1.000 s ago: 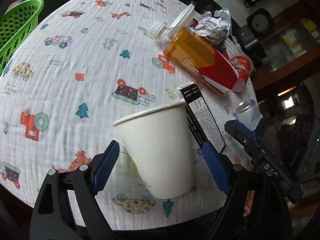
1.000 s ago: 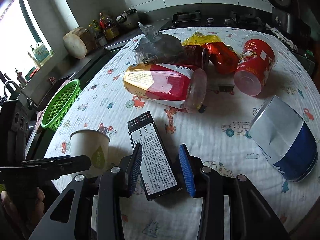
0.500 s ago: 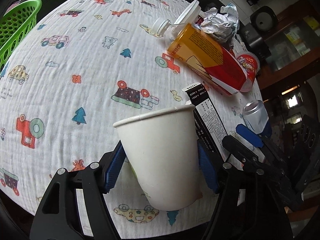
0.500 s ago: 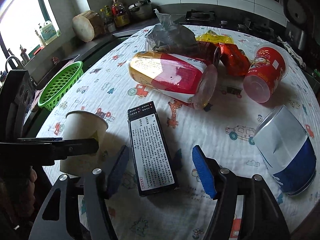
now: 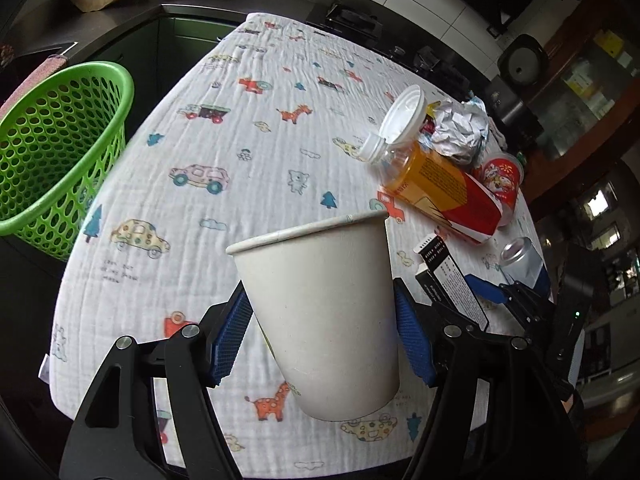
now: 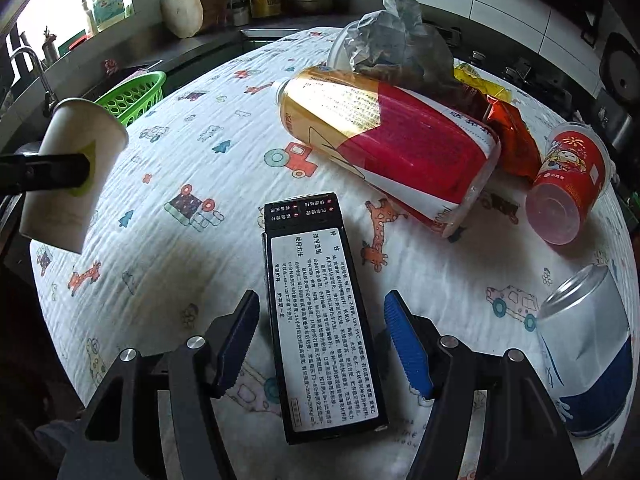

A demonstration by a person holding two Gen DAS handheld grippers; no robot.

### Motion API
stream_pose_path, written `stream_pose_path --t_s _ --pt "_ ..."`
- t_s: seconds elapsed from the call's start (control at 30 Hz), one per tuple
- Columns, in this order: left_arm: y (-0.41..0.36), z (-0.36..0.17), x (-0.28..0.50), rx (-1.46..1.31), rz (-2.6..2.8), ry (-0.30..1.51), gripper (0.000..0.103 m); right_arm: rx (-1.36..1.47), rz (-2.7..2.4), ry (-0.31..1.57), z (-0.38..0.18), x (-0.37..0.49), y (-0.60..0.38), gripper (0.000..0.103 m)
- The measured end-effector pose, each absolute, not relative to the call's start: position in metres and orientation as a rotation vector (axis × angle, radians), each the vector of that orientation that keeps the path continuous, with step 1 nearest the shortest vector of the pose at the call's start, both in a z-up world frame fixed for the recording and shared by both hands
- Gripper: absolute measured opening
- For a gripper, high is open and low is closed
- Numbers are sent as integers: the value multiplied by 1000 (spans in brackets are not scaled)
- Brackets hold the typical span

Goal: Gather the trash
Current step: 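Carry the paper cup into the green basket and open the left tool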

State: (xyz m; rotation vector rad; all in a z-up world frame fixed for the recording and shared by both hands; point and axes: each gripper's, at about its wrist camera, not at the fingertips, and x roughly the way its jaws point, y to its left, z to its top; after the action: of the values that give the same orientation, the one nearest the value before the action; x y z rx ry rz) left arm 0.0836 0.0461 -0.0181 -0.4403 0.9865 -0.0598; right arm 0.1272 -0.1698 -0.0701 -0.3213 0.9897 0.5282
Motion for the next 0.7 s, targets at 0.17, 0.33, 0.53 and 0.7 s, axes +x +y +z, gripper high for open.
stream_pose_path --t_s 0.17,0.33,0.53,0.7 --pt "89 -6 82 -440 6 944 67 -355 516 997 -67 128 -158 48" --pt "148 3 79 -443 98 903 67 -335 535 992 -54 126 -146 45" --pt "224 17 78 -460 214 845 67 -245 620 967 -22 128 -120 45" --pt "277 11 89 -457 288 842 68 -222 687 946 -2 134 -79 45"
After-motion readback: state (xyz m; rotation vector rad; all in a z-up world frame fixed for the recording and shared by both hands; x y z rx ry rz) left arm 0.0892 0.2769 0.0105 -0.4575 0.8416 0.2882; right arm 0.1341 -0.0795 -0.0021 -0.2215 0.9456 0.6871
